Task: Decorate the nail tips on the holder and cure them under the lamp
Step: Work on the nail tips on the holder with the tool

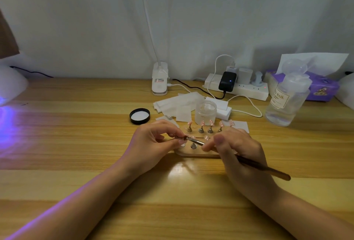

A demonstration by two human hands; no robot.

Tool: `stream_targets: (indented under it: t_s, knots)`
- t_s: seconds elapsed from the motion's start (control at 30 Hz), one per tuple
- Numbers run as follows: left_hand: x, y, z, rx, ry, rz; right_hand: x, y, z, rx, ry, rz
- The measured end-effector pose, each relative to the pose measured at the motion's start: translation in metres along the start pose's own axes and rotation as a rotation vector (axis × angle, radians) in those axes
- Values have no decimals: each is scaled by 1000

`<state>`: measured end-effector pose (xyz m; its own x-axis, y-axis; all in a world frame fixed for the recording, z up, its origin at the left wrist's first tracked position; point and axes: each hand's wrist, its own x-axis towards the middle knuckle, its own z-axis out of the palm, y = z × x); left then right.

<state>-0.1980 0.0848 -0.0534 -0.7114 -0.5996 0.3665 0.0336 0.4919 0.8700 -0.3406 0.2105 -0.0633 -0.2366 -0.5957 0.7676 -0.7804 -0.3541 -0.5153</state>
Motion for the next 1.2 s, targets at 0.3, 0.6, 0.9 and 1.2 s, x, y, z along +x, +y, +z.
stream_targets:
  t_s: [0.3, 0.6, 0.9, 1.2]
  knots:
    - [0, -2, 0, 3, -5, 4, 0, -1, 0, -12, 2, -23]
    - [0, 1, 2, -33, 8, -3, 0, 1, -4, 88, 56, 225]
    - [0, 1, 2, -40, 7, -3, 0, 1, -1, 32, 2, 42]
    - [0, -1, 1, -34, 0, 2, 1, -2, -1, -10, -15, -32]
